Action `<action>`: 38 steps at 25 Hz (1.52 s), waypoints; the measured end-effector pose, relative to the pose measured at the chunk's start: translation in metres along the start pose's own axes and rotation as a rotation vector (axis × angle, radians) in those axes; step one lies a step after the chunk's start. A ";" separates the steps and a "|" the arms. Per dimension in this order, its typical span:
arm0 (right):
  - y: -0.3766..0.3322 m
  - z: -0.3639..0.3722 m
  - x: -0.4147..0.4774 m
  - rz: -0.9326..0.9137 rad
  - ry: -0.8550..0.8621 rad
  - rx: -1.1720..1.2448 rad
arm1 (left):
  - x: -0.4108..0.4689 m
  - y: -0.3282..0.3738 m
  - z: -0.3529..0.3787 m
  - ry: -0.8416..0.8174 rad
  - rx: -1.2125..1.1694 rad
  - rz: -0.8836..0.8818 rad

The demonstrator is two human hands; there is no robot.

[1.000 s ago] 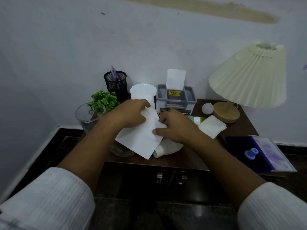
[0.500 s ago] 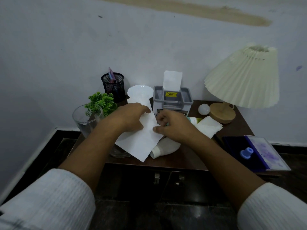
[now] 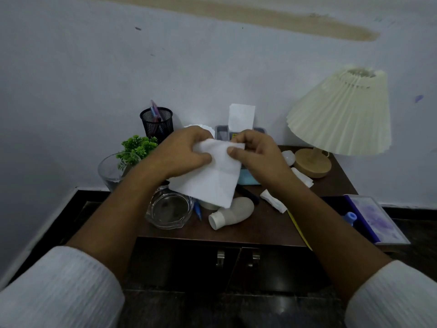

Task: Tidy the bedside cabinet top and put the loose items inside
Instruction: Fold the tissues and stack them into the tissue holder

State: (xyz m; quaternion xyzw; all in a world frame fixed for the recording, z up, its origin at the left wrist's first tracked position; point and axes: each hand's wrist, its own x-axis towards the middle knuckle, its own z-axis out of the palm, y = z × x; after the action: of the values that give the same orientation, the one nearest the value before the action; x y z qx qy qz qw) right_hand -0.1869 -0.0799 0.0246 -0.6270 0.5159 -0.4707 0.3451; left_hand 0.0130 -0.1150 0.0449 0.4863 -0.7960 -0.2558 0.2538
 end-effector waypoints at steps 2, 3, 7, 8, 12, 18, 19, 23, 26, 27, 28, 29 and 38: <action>-0.005 -0.009 -0.001 0.033 0.035 0.190 | -0.002 0.004 -0.004 0.060 -0.066 0.004; -0.005 -0.012 -0.002 0.057 0.030 0.254 | -0.002 0.006 -0.006 0.095 -0.141 0.006; 0.002 -0.018 -0.003 0.121 0.053 0.279 | -0.001 0.014 -0.002 0.163 -0.617 -0.047; 0.002 -0.020 -0.003 0.129 0.084 0.296 | 0.000 0.013 0.000 0.156 -0.723 -0.068; -0.003 -0.032 -0.002 0.107 0.117 0.321 | 0.008 0.006 0.010 0.154 -0.821 -0.123; -0.004 -0.042 -0.002 0.051 0.169 0.331 | 0.013 0.007 0.011 0.179 -0.833 -0.117; -0.003 -0.043 -0.001 0.040 0.181 0.319 | 0.014 0.006 0.011 0.182 -0.843 -0.125; 0.002 -0.044 0.003 0.029 0.232 0.318 | 0.020 0.006 0.007 0.168 -1.026 -0.237; 0.003 -0.042 0.006 0.037 0.236 0.293 | 0.022 0.003 0.011 0.101 -0.954 -0.309; 0.003 -0.041 0.006 0.042 0.229 0.293 | 0.023 0.002 0.013 0.115 -0.903 -0.292; 0.003 -0.041 0.007 0.048 0.225 0.308 | 0.023 0.001 0.014 0.141 -0.864 -0.270; 0.003 -0.041 0.009 0.057 0.234 0.327 | 0.024 0.001 0.014 0.173 -0.832 -0.250; 0.004 -0.030 0.011 -0.070 0.003 -0.035 | 0.021 0.019 0.017 0.001 -0.687 -0.028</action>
State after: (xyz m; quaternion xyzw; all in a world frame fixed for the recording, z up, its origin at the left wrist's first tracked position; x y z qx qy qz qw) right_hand -0.2157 -0.0899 0.0334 -0.6500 0.5024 -0.4743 0.3165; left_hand -0.0186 -0.1238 0.0477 0.3833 -0.6564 -0.5123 0.3997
